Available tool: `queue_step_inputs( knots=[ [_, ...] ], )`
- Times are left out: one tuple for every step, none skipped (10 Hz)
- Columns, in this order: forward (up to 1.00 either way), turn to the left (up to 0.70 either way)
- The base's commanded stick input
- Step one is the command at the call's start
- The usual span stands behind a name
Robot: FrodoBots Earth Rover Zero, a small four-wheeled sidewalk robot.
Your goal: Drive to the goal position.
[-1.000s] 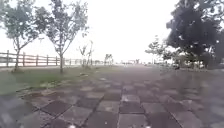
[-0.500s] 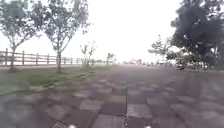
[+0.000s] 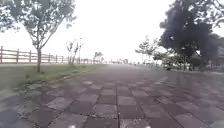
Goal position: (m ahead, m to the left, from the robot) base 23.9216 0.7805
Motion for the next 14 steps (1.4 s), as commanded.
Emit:
queue_step_inputs(
  knots=[
    [1.00, 0.04],
    [1.00, 0.04],
    [1.00, 0.04],
    [1.00, 0.04],
    [1.00, 0.04],
    [1.00, 0.04],
    [1.00, 0.04],
    [1.00, 0.04],
    [1.00, 0.04],
    [1.00, 0.04],
    [1.00, 0.04],
    [1.00, 0.04],
    [1.00, 0.04],
    [1.00, 0.04]
  ],
)
